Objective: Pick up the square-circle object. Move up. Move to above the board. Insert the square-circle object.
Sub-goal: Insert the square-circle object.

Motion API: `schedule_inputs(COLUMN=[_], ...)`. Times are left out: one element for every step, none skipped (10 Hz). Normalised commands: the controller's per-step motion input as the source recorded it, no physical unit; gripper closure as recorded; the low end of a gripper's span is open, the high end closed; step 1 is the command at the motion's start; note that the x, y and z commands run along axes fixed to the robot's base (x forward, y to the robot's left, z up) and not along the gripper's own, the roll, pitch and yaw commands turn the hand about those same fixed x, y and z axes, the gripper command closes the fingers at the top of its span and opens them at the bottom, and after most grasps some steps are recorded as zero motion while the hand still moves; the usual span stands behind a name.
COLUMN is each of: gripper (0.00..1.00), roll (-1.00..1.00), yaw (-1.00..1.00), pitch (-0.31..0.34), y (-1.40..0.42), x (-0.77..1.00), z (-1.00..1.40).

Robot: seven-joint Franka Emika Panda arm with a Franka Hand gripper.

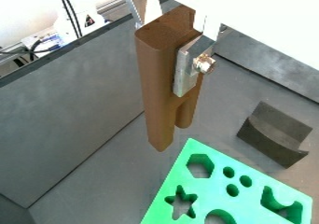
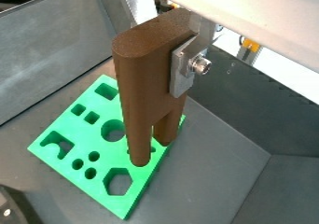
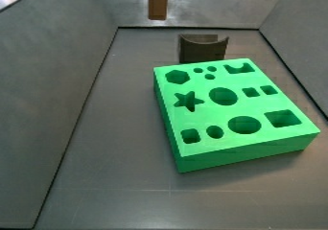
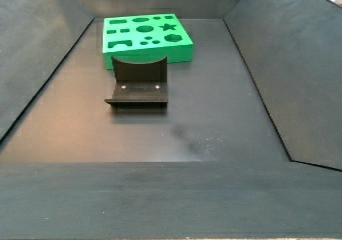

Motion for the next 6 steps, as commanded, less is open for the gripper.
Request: schedule_inputs(gripper=[1.00,1.00,1.00,1.00,1.00,1.00], roll=[0.00,0.00,0.01,0.00,0.00,0.00], yaw=[0.00,0.00,-0.32,-0.66,-0.93,-0.99], pitch=[-0.010,0.000,0.000,-0.019,-0.003,0.000], y=[-0.01,-0.07,-0.16,-0.13,-0.07,-0.03], x=[0.00,0.00,0.51,0.39,0.10,0.06], z=[0.00,0.00,0.00,0.00,0.00,-0.05])
